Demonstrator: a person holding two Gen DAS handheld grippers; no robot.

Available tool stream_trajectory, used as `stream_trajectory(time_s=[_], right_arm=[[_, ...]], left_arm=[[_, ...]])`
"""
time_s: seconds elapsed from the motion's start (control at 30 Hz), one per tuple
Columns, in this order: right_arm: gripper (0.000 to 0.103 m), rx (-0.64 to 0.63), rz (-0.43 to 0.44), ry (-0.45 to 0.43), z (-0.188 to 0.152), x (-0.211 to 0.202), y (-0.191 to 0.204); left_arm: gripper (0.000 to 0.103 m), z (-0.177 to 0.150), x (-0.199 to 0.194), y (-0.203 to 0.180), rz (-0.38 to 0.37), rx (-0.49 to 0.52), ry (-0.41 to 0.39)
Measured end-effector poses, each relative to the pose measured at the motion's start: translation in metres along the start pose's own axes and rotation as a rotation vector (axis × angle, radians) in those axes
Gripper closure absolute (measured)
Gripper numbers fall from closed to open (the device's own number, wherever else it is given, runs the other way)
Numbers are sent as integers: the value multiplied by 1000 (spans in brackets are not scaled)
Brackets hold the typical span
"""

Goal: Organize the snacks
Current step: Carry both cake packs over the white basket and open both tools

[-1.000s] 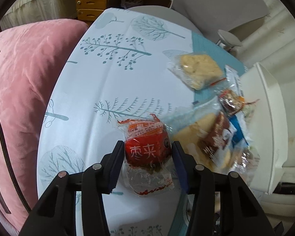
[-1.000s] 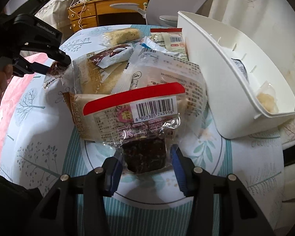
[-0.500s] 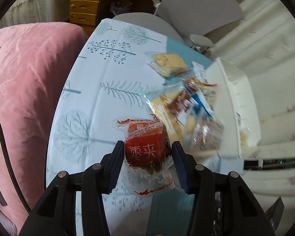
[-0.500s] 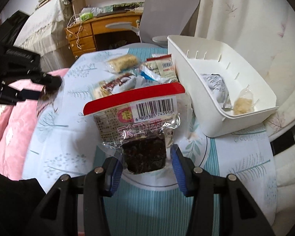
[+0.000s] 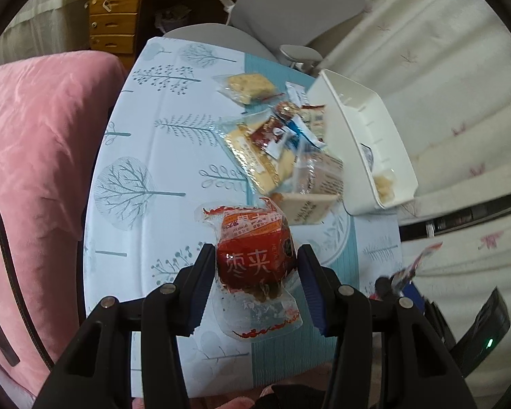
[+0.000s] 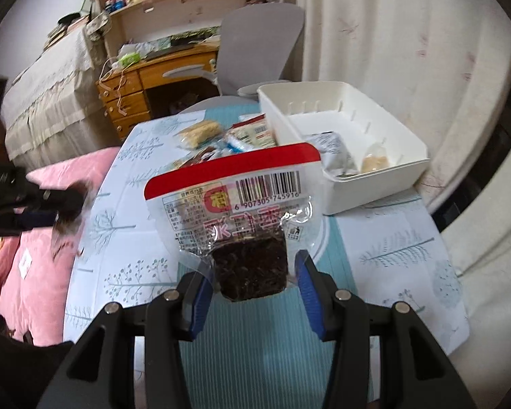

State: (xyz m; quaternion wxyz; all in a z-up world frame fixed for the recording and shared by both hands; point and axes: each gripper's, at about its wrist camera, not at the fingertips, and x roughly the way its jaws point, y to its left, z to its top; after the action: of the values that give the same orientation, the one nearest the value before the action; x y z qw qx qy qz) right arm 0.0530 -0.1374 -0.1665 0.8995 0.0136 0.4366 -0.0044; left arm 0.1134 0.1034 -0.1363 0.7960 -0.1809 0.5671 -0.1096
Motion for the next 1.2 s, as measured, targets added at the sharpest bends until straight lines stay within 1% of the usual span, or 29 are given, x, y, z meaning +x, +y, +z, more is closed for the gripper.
stream_trajectory(time_s=[0.1, 0.23, 0.4, 0.5, 0.67, 0.77, 0.83, 0.93, 1.07, 1.2], right_arm=[[56, 21, 2, -10, 8, -5, -15], [56, 41, 40, -22, 22, -7, -37], [56, 19, 63, -11, 40, -3, -67], [56, 13, 80, -5, 57, 2, -92], [56, -20, 107, 6, 85, 15, -130], [56, -52, 117, 3, 100, 23, -148], [56, -74, 121, 7, 112, 32, -162], [56, -87, 133, 12, 128, 42, -180], [56, -89, 146, 24, 147, 58, -202], [56, -89, 158, 31, 165, 73, -217]], left_arm=[[55, -2, -5, -15, -6, 24, -16], [55, 0, -5, -40, -14, 43, -53], [55, 1, 11, -72, -50, 5, -58], [55, 4, 17, -91, -56, -6, -82], [55, 13, 36, -133, -72, -16, -118], [55, 20, 55, -158, -96, -36, -127], [57, 24, 64, -171, -112, -56, -134], [57, 33, 78, -195, -138, -58, -153], [58, 45, 97, -223, -164, -50, -172], [58, 54, 112, -240, -163, -51, -182]])
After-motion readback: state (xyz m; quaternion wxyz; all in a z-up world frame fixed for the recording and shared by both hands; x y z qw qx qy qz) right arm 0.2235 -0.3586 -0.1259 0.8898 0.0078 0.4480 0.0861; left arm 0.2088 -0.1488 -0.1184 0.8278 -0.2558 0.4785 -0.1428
